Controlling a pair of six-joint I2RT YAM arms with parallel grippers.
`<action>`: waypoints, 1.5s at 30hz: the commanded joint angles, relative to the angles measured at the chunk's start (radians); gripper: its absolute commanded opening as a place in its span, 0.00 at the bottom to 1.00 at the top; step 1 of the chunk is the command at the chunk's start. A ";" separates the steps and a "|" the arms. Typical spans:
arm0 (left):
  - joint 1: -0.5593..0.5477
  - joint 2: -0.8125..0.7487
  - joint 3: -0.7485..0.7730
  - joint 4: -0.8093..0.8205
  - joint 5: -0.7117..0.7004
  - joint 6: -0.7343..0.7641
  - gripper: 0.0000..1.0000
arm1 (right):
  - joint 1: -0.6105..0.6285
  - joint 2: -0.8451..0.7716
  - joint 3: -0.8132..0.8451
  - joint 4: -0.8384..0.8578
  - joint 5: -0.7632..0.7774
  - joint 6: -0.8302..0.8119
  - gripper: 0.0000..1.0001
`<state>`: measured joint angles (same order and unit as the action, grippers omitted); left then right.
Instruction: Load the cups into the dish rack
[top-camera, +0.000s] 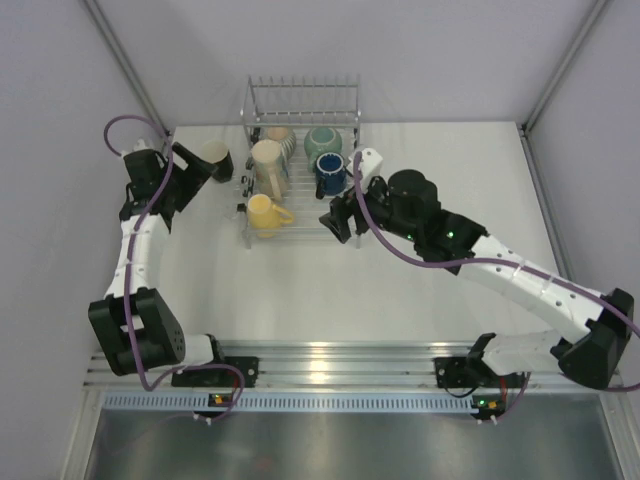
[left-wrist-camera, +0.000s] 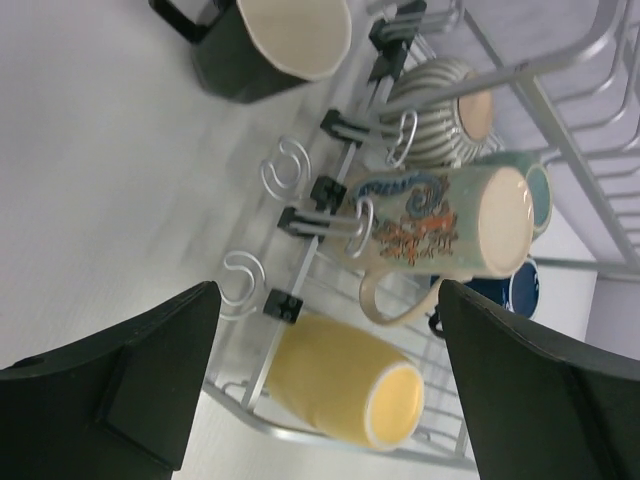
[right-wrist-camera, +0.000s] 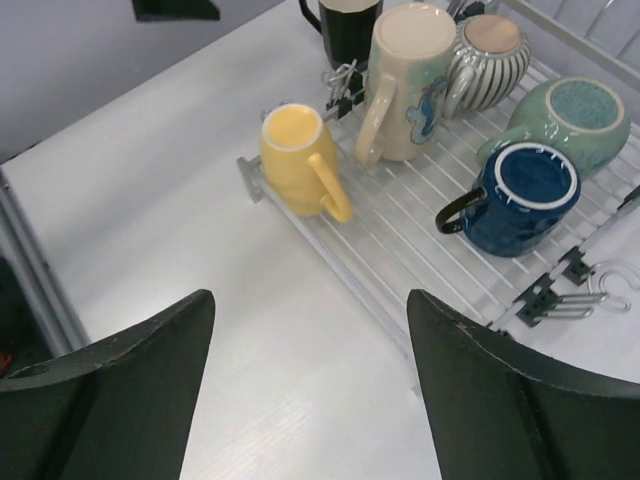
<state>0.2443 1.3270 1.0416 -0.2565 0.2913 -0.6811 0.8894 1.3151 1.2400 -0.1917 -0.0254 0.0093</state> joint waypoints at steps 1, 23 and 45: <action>0.010 0.060 0.098 0.011 -0.112 -0.011 0.96 | 0.008 -0.124 -0.109 0.054 -0.024 0.135 0.79; 0.013 0.669 0.742 0.000 -0.037 0.460 0.80 | 0.008 -0.554 -0.418 0.106 0.044 0.216 0.99; -0.028 0.854 0.802 -0.078 -0.001 0.672 0.64 | 0.008 -0.568 -0.433 0.049 0.067 0.175 1.00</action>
<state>0.2386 2.1910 1.8492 -0.3176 0.3252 -0.0715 0.8894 0.7555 0.8108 -0.1555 0.0265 0.2016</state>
